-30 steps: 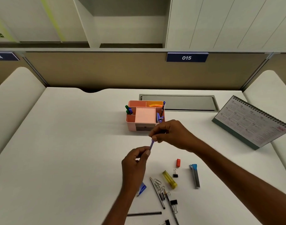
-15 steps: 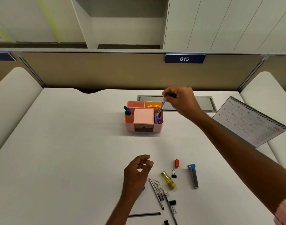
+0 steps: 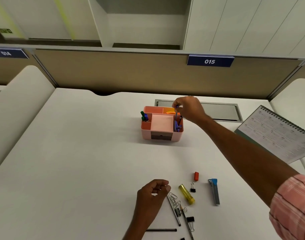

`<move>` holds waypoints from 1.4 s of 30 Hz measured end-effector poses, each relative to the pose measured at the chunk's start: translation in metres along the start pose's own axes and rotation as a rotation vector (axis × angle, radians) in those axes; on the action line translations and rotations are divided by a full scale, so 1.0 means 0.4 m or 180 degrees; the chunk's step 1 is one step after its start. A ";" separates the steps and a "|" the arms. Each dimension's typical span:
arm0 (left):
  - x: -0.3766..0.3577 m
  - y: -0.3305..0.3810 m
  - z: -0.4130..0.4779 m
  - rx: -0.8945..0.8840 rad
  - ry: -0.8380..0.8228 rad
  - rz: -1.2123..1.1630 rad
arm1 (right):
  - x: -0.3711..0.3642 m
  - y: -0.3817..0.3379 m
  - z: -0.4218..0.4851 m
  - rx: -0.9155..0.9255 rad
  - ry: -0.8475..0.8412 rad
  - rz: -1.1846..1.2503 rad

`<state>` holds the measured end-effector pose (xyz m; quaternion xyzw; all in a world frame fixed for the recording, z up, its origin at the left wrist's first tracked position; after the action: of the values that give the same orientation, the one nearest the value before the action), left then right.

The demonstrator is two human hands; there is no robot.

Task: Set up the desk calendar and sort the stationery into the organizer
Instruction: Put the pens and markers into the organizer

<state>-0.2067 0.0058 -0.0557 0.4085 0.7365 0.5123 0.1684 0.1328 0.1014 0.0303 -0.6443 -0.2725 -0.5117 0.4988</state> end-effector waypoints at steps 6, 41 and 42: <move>0.020 -0.014 -0.008 0.0048 0.0133 -0.0090 | -0.039 0.015 0.006 -0.0110 -0.0234 -0.0042; -0.057 -0.041 -0.012 0.0003 -0.0125 0.0045 | -0.139 0.062 -0.412 -0.0377 -0.0059 0.1008; -0.061 -0.042 -0.014 0.0009 -0.0131 0.0062 | -0.158 0.075 -0.454 -0.0517 -0.0152 0.0991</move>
<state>-0.2025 -0.0190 -0.0725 0.4264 0.7296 0.5043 0.1779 0.0676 -0.0666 -0.0432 -0.7289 -0.1390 -0.4331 0.5117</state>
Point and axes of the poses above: each hand's wrist, its own z-axis towards the middle knuckle, its own x-axis out of the back of the hand, y = z × x, the point moved 1 cm from there along z, towards the middle knuckle, and after that the axes turned 10 degrees about -y, right-handed, at the moved point
